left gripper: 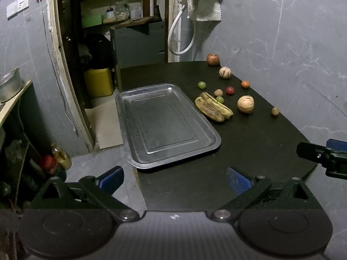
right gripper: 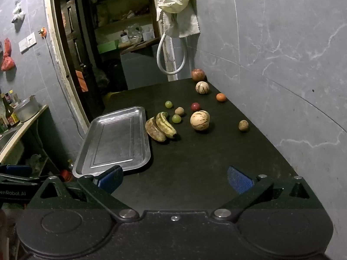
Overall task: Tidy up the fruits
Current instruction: 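Move both tools toward the loose fruits beside the metal tray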
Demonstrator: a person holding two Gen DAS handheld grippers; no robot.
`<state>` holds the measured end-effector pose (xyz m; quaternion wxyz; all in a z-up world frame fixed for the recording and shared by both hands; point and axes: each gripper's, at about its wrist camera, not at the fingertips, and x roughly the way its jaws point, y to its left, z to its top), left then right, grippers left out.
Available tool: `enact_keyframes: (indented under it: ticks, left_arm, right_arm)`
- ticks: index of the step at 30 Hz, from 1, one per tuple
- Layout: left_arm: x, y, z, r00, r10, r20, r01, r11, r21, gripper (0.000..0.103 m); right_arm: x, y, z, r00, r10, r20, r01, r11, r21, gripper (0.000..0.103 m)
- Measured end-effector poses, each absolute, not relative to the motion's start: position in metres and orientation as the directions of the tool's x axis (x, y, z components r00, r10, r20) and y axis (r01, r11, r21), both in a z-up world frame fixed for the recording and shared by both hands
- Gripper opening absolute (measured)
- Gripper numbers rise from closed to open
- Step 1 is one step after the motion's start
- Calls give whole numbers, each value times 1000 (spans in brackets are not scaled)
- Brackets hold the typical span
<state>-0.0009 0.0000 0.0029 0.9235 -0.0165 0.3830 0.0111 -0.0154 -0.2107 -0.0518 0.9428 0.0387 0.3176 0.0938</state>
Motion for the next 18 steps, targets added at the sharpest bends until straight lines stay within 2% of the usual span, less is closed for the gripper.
enact_keyframes:
  ticks: [18]
  left_arm:
    - [0,13,-6,700,-2,-714,-23,999,-26,102]
  right_arm:
    - [-15,-196,-52,781,189,-595,-142,982,126,102]
